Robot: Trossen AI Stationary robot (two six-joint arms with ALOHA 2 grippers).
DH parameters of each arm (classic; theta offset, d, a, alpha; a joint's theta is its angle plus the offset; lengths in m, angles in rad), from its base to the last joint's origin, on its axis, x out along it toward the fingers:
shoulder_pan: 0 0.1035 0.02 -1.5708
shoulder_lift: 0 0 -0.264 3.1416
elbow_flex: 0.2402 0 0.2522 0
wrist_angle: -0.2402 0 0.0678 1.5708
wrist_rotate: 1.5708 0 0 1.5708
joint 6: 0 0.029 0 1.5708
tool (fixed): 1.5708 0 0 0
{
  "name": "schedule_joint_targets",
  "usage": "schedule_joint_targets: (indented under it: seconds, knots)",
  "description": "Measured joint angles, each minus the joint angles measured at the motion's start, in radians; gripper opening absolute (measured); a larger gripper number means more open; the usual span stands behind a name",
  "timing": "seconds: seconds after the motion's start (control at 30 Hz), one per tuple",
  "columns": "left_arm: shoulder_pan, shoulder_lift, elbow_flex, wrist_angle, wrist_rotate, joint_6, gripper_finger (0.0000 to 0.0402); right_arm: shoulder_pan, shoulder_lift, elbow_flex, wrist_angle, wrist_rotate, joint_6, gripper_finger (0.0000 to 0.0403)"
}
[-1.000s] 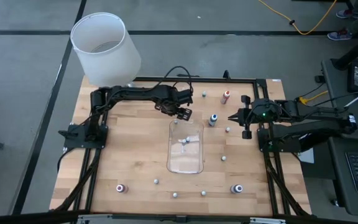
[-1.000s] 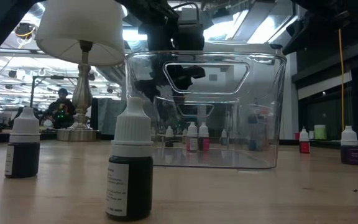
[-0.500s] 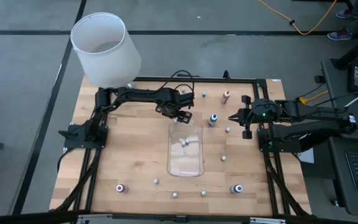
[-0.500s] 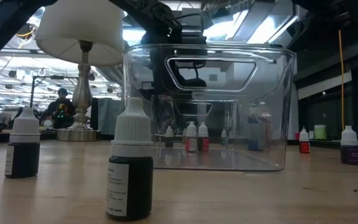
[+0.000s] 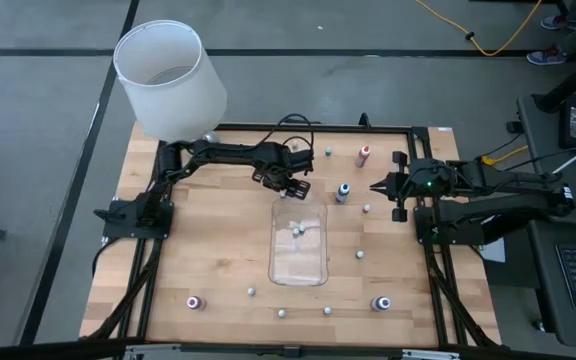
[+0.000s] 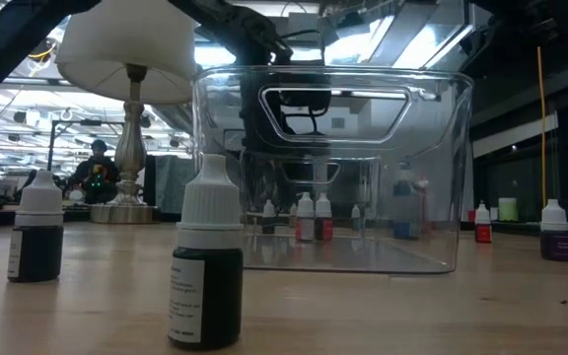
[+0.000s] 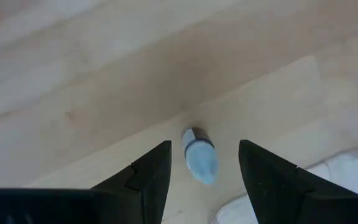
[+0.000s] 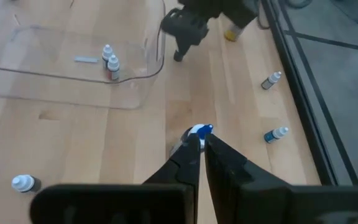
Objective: Pick & Place food coloring
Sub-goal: Put the top small brown food coloring bottle into the transparent container
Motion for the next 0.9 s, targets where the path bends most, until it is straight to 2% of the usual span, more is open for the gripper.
schedule_joint_targets:
  seconds: [0.27,0.9]
  knots:
    - [0.001,0.006,-0.001,0.001,0.013,0.000,0.0163,0.000,0.000,0.000,-0.008,-0.003,0.000,0.0028]
    - [-0.017,0.005,-0.001,-0.008,0.040,0.025,0.0079,0.000,-0.009,0.000,-0.008,0.020,-0.016,0.0028]
